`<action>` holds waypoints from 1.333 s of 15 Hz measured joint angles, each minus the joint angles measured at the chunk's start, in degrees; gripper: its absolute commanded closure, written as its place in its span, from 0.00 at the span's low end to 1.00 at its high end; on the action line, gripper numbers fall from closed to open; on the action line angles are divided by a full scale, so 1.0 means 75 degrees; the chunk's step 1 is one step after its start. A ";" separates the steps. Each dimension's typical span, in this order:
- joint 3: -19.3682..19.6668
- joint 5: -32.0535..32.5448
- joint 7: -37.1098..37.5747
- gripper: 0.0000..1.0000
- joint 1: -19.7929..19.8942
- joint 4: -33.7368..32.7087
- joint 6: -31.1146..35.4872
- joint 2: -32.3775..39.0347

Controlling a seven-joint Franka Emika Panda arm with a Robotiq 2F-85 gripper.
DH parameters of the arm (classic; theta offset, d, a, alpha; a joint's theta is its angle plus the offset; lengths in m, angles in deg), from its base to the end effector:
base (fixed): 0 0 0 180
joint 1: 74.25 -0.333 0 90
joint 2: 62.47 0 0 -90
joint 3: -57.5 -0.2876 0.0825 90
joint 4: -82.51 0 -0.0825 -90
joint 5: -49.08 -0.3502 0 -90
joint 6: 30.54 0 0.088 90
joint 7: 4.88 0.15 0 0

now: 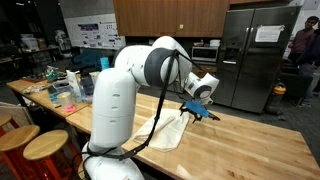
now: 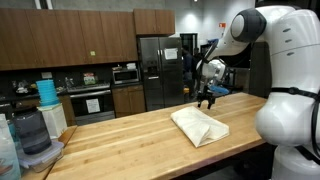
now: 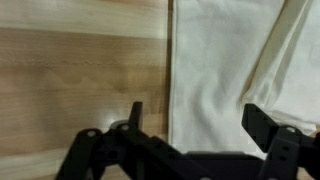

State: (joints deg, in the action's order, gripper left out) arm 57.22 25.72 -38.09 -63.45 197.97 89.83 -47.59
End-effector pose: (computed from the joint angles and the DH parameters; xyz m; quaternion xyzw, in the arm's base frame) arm 0.5362 -0.0653 0.2683 -0.9795 -0.0770 0.0173 0.1855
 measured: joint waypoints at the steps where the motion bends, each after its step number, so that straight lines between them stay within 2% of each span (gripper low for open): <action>1: 0.0000 0.0000 0.0003 0.00 0.0000 0.0019 0.0001 0.0003; 18: -0.0009 0.0000 0.0276 0.00 -0.0118 0.0115 0.0044 0.0093; 19: -0.0009 0.0000 0.0306 0.00 -0.0132 0.0115 0.0073 0.0118; 20: -0.0010 0.0000 0.0326 0.07 -0.0141 0.0115 0.0103 0.0143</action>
State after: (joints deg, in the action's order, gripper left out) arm 57.14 25.72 -35.64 -64.51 198.83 90.61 -46.52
